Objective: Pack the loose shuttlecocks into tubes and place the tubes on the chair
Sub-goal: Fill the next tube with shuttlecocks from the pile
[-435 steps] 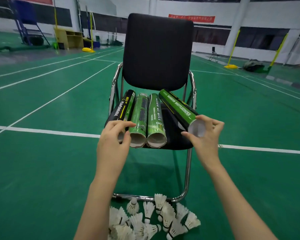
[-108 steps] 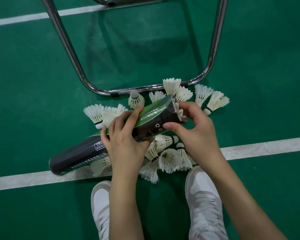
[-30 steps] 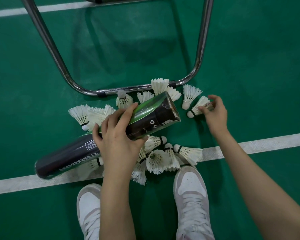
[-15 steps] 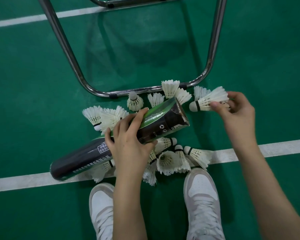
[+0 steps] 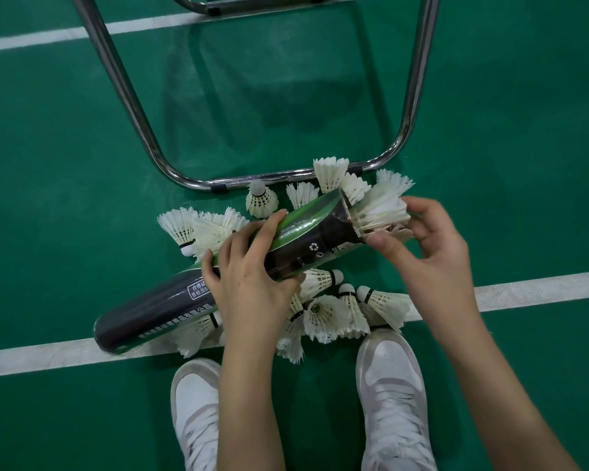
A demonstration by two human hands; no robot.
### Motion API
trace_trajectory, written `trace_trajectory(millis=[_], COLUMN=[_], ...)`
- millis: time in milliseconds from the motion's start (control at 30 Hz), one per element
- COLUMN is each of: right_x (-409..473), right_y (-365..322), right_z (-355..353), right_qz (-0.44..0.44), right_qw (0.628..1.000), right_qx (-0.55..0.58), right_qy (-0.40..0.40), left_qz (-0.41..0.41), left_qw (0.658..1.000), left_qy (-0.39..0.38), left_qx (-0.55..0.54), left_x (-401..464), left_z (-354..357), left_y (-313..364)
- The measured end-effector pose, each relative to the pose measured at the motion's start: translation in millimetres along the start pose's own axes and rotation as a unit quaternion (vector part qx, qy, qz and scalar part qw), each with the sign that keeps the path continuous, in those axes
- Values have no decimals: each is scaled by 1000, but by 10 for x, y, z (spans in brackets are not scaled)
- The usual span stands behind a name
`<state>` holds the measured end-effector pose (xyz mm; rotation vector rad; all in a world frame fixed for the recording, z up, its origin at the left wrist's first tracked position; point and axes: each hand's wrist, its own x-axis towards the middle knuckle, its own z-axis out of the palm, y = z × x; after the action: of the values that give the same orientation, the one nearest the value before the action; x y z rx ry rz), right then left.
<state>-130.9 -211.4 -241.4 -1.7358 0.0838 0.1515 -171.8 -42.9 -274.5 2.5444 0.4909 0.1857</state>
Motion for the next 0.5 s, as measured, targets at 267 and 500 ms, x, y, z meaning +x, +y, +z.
trace_trajectory(millis=[267, 500], right_x=[8, -19], right_y=[-2, 31], right_z=[109, 213], right_qz=[-1, -38], right_qw=[997, 995], right_qx=[-61, -73], right_qy=[-48, -60], left_qz=[2, 15], left_qw=[1000, 1000], left_qy=[9, 18], left_qx=[0, 1], left_x=[23, 12], left_z=[11, 24], left_y=[12, 51])
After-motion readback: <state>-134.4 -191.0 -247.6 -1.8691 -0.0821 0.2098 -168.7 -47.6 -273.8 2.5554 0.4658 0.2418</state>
